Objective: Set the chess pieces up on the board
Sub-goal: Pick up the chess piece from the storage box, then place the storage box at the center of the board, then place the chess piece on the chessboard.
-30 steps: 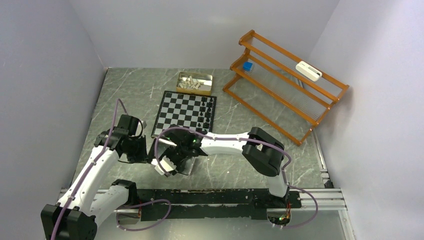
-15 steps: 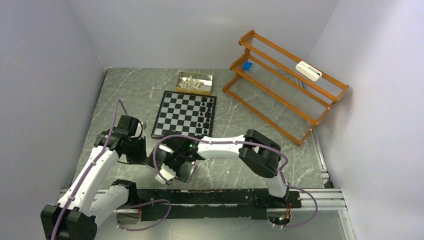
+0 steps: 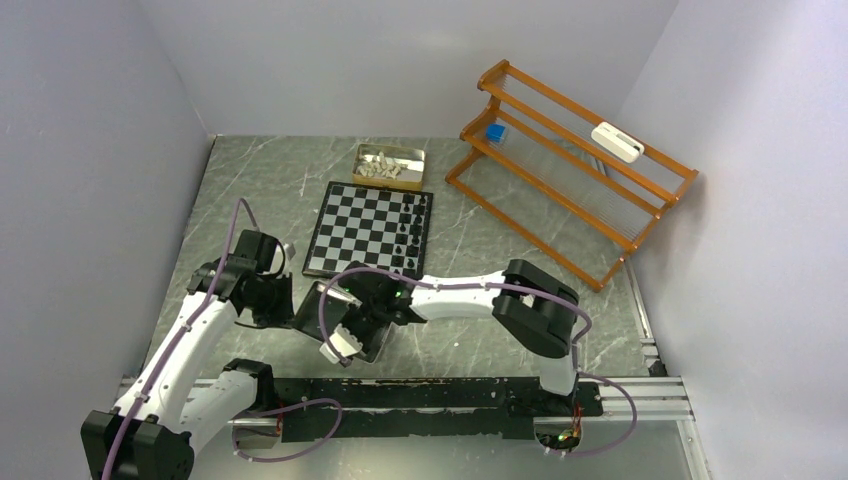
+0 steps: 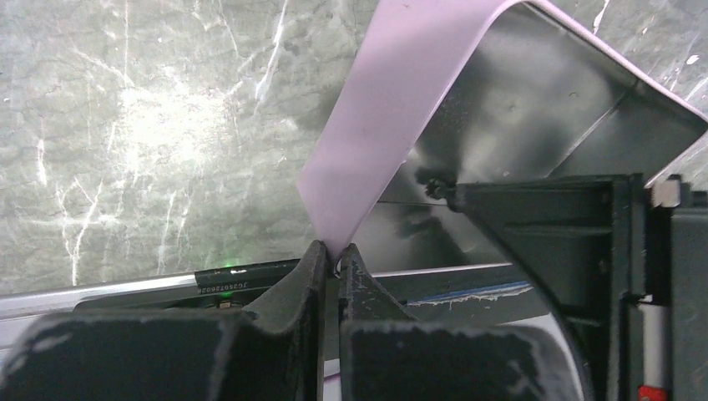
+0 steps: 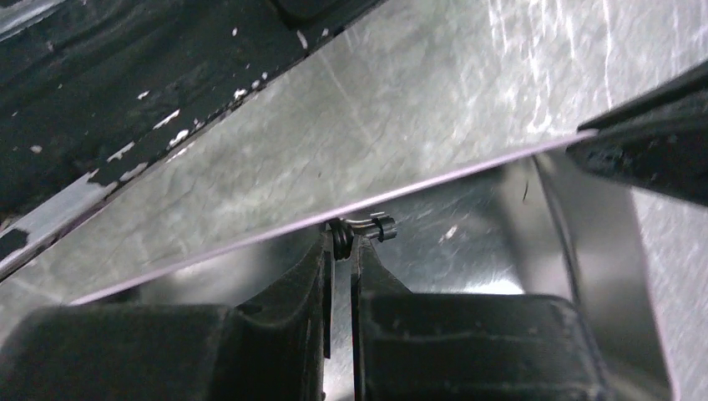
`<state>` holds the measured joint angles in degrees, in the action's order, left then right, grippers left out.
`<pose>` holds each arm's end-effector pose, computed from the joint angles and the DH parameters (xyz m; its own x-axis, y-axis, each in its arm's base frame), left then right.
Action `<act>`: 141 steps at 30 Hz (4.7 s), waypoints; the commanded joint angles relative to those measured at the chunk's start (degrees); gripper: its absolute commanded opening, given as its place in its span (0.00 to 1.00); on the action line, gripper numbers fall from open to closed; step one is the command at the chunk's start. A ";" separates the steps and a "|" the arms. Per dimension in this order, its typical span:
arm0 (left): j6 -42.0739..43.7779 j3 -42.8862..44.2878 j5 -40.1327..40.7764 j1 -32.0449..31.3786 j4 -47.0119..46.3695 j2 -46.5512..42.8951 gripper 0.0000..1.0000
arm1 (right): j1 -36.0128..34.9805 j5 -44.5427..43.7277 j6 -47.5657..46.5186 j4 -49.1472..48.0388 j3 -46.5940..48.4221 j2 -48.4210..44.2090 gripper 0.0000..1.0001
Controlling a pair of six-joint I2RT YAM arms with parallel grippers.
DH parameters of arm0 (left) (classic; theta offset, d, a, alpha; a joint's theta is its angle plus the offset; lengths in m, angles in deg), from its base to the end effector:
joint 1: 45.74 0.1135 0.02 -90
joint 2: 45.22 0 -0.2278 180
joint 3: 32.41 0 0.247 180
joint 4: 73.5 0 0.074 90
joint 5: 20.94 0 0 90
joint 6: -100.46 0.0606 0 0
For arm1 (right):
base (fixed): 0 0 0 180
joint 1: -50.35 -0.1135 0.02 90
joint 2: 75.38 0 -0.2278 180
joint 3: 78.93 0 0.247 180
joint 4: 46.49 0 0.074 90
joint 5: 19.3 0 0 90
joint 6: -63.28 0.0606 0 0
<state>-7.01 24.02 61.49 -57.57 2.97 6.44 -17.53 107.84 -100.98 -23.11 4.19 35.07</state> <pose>0.1617 -0.0420 0.1854 -0.9596 -0.1031 -0.2620 -0.0465 0.9758 -0.2136 0.1154 0.3811 0.1189 0.7703 -0.1425 -0.6215 -0.5199 -0.7048 -0.4827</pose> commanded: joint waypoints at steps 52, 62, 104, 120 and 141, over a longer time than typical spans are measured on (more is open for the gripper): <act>-15.99 -2.14 -3.25 -0.03 -5.25 13.36 0.28 | 15.13 -8.57 28.42 -20.10 -27.83 -37.86 0.01; -14.46 13.48 -2.46 -0.01 -3.98 15.87 0.52 | 15.42 -6.47 33.25 -22.31 -31.08 -42.37 0.01; -14.95 23.08 -42.99 -14.89 -11.50 34.01 0.47 | 15.18 -2.78 18.75 -16.75 -29.71 -41.33 0.02; -18.57 21.73 -41.19 -17.08 -15.08 35.69 0.40 | 15.20 -3.37 18.89 -16.70 -29.63 -42.11 0.01; -25.39 18.89 -38.53 -17.05 -18.98 33.68 0.37 | 15.14 -3.10 18.25 -14.85 -30.68 -43.97 0.01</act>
<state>-30.62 43.69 22.54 -74.10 -15.08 41.74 -2.49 104.37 -82.07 -37.58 -27.16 -7.53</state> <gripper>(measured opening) 0.383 0.103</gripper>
